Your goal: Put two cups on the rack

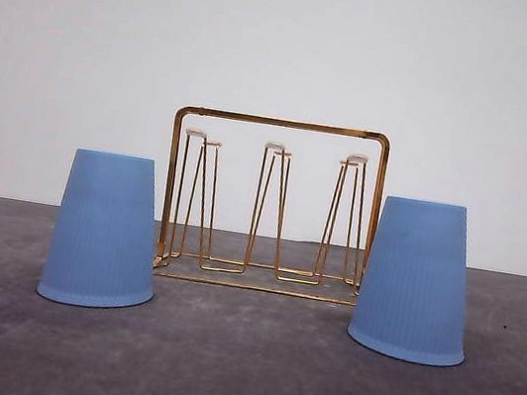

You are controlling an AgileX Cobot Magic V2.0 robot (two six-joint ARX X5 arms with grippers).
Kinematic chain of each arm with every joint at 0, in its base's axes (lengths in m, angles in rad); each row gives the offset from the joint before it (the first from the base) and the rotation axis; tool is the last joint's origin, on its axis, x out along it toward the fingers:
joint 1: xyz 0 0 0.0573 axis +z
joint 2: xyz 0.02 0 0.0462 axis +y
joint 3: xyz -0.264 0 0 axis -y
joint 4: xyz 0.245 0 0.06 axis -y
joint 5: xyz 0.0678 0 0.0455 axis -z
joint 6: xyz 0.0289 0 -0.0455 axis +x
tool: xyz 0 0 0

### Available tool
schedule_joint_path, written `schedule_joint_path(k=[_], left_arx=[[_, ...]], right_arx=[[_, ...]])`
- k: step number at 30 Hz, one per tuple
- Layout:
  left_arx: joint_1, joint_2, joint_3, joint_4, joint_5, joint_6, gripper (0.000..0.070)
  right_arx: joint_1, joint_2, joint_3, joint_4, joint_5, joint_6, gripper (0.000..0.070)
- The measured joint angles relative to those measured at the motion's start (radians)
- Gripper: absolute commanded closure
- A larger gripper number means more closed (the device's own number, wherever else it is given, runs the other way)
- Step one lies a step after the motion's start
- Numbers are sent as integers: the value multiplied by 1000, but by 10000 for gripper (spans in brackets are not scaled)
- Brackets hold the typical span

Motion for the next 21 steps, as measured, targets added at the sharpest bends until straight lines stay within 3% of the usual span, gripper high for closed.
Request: schedule_joint_path(k=[5,9,13,16,21], left_arx=[[0,27,182,-144,0,-26,697],[0,118,379,-363,6,-22,697],[0,232,525,-593,61,39,697],[0,311,594,-709,134,96,697],[0,409,623,-761,264,164,697]], right_arx=[[0,26,202,-168,-37,24,699],[0,107,389,-394,-78,25,699],[0,206,542,-594,-107,18,699],[0,283,606,-669,-151,-13,699],[0,406,615,-689,-284,-74,699]])
